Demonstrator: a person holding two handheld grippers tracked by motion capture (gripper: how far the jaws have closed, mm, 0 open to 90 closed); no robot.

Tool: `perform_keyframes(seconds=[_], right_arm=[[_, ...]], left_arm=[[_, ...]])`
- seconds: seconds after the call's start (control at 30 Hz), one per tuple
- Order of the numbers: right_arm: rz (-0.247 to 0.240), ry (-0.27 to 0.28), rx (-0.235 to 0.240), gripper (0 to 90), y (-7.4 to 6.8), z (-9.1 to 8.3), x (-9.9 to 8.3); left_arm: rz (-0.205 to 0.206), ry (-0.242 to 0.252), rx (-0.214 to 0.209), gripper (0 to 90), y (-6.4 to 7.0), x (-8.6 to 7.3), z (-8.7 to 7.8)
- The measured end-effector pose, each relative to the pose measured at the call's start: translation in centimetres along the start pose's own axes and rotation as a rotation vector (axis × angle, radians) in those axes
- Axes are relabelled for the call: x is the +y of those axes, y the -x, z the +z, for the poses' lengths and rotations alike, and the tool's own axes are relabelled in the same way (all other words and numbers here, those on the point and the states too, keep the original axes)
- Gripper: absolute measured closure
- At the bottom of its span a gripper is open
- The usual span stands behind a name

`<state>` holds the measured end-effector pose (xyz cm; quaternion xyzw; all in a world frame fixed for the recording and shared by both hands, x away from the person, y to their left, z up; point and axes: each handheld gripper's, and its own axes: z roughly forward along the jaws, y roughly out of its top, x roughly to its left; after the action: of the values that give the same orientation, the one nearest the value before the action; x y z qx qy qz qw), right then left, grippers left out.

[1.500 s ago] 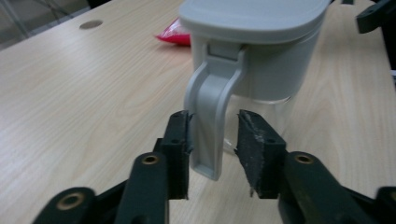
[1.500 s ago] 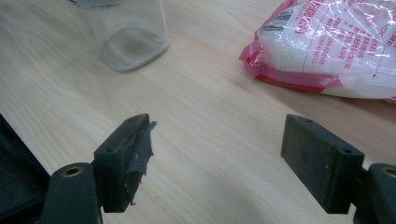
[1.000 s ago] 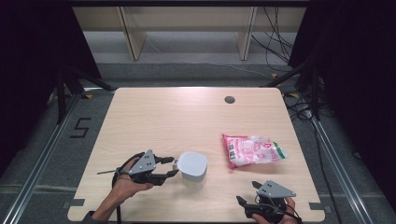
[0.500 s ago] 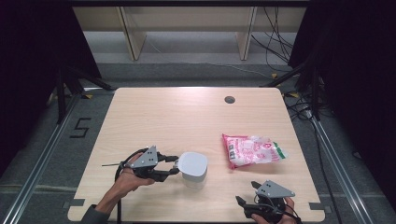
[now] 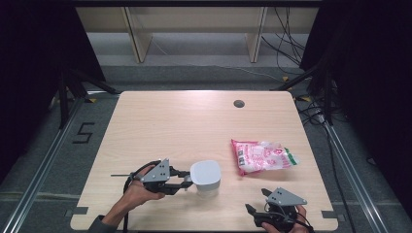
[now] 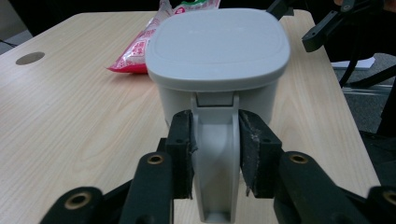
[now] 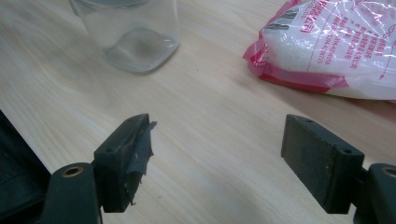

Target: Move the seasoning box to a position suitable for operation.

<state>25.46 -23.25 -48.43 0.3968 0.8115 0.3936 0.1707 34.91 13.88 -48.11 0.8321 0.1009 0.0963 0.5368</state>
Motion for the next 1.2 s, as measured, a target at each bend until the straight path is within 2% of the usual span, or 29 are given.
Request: perform_keyframes(seconds=[0.07,0.23,0.27,0.3,0.33,0.37,0.4,0.47,0.5,0.6,0.77,0.8,0.83,0.87,0.93,1.1,1.13,1.2], right_arm=[[-0.032,0.020,-0.004,25.2,0.2,0.1,0.0],[-0.036,0.022,-0.002,25.2,0.3,0.1,0.0],[0.012,0.005,0.008,25.2,-0.1,0.1,0.0],[0.012,0.005,0.008,25.2,-0.1,0.1,0.0],[0.022,-0.005,0.004,25.2,-0.2,0.0,0.0],[0.022,-0.005,0.004,25.2,-0.2,0.0,0.0],[-0.007,0.009,-0.002,25.2,0.0,0.0,0.0],[0.007,0.007,0.008,25.2,0.0,0.1,0.0],[0.007,-0.003,-0.001,25.2,-0.1,0.0,0.0],[0.010,-0.005,-0.001,25.2,-0.1,0.0,0.0],[0.001,0.009,0.002,25.2,0.0,0.1,0.0],[0.026,-0.002,0.000,25.2,-0.2,0.0,0.0],[-0.009,0.009,0.001,25.2,0.1,0.1,0.0],[0.005,0.009,0.003,25.2,-0.1,0.1,0.0],[-0.016,0.014,0.000,25.2,0.1,0.1,0.0],[0.010,0.008,0.003,25.2,-0.1,0.1,0.0],[-0.012,0.014,0.006,25.2,0.0,0.1,0.0],[-0.009,0.014,0.005,25.2,0.0,0.1,0.0]], left_arm=[[-0.001,-0.008,0.021,67.8,0.0,0.1,0.1],[-0.003,-0.012,0.054,67.7,-0.4,0.2,0.2],[-0.005,-0.011,0.062,67.8,-0.5,0.2,0.3],[-0.013,-0.013,0.066,67.8,-0.6,0.2,0.3],[0.005,-0.016,0.080,67.7,-0.9,0.2,0.4],[0.005,-0.016,0.080,67.6,-0.9,0.2,0.4],[0.005,-0.012,0.089,67.6,-1.1,0.2,0.5],[-0.003,-0.011,0.098,67.7,-1.4,0.2,0.6],[0.006,-0.024,0.101,67.7,-1.7,0.3,0.6],[-0.003,-0.013,0.116,67.7,-2.2,0.2,0.8],[-0.013,-0.016,0.141,67.8,-2.9,0.3,1.0],[-0.017,-0.015,0.142,67.8,-2.9,0.3,1.1],[-0.017,-0.015,0.146,67.8,-3.0,0.4,1.2],[-0.012,-0.022,0.144,67.8,-3.1,0.4,1.2],[-0.023,-0.018,0.156,67.8,-3.2,0.5,1.5],[-0.030,-0.018,0.169,67.8,-4.0,0.7,1.9],[-0.035,-0.013,0.170,67.8,-4.1,0.6,2.0],[-0.043,-0.002,0.167,67.8,-4.3,0.6,2.1]])
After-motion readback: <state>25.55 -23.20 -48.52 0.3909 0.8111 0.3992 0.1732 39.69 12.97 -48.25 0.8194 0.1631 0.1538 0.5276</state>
